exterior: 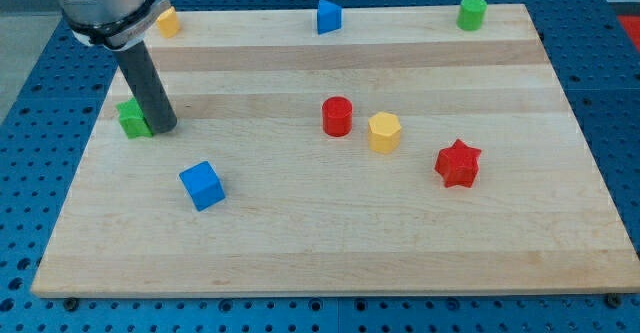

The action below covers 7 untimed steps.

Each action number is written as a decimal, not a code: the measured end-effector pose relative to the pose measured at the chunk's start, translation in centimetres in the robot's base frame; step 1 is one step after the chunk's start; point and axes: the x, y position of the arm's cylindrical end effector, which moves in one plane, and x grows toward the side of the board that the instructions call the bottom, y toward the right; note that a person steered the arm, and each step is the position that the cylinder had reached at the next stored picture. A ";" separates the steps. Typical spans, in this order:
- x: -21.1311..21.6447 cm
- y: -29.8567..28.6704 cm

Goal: Move the red star to the center right

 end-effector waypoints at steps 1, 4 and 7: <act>1.1 -0.5; 0.1 -1.5; 2.3 11.6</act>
